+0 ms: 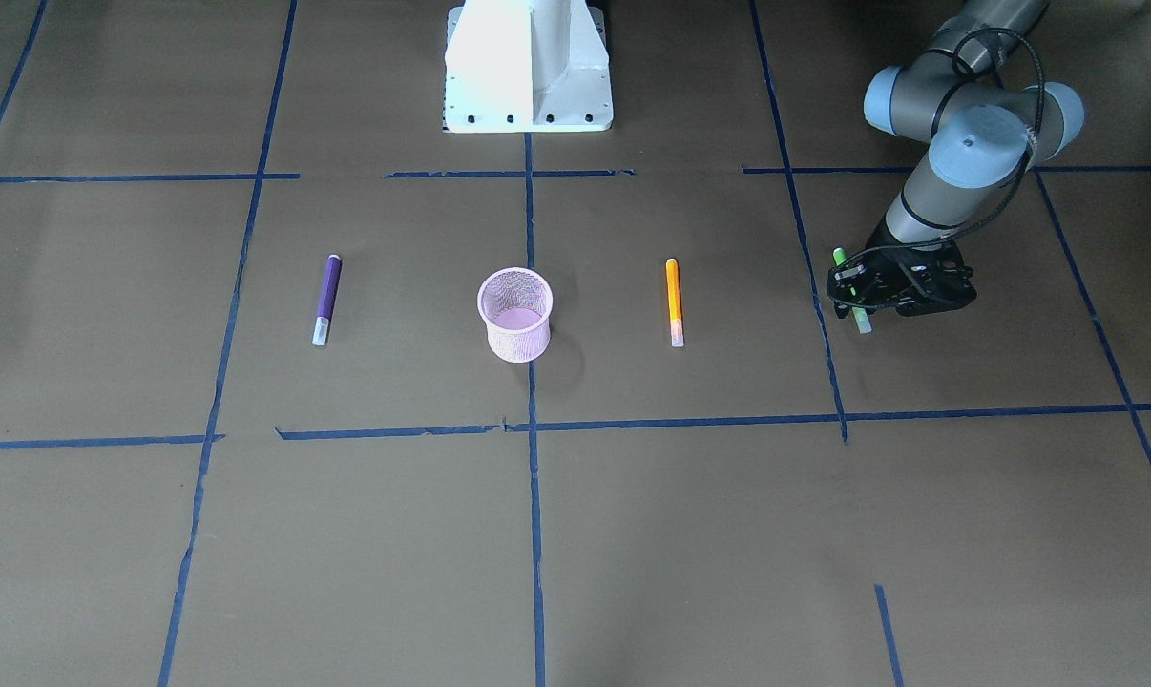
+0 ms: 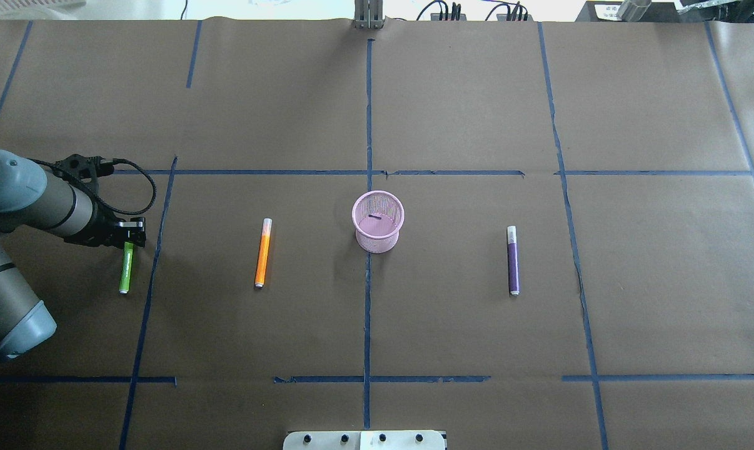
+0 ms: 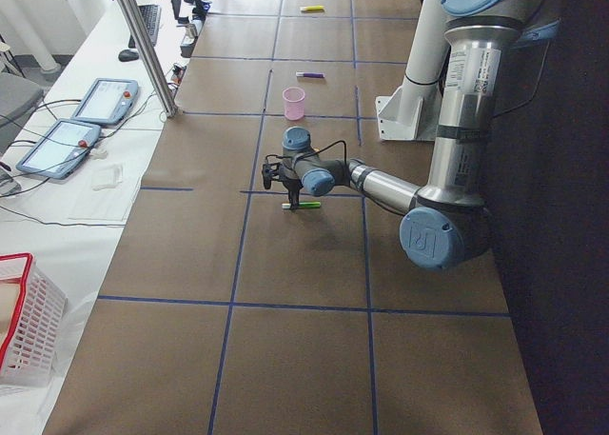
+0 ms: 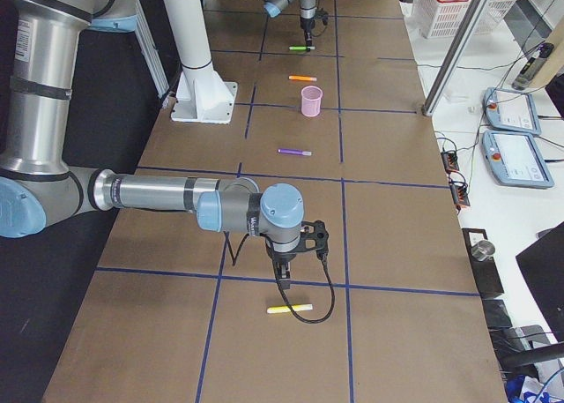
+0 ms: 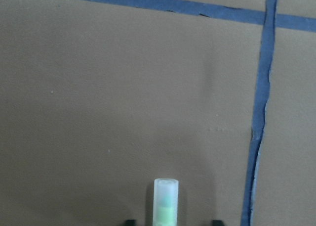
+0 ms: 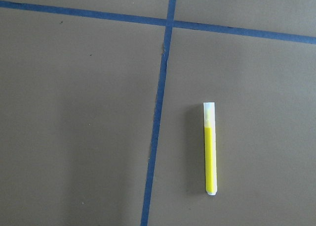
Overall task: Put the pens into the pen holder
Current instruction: 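Reach the left gripper down to the green marker and grasp it upright, then lift the green marker with the left gripper and carry it over the pink cup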
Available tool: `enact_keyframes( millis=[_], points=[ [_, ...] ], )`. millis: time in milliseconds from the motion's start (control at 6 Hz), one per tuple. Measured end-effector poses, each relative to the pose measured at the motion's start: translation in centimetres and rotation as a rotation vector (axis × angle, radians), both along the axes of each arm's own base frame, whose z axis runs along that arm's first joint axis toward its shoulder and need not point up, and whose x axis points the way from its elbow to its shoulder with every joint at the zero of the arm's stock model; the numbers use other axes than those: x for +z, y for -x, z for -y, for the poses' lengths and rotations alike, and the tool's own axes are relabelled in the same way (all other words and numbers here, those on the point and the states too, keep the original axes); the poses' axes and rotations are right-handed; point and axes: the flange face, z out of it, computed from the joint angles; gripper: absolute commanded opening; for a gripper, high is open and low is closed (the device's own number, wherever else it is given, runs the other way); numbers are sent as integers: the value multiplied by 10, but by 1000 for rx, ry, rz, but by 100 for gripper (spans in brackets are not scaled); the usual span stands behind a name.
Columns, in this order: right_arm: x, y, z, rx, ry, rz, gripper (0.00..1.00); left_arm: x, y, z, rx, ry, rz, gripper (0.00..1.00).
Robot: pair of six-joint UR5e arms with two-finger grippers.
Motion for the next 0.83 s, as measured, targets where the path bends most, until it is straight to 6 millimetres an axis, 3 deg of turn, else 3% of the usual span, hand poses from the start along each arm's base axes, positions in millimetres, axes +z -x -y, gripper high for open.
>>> enact_keyframes(
  millis=[833],
  points=[
    [0,0,0,0,0,0,100,4,3,-1,0,3,6,34]
  ],
)
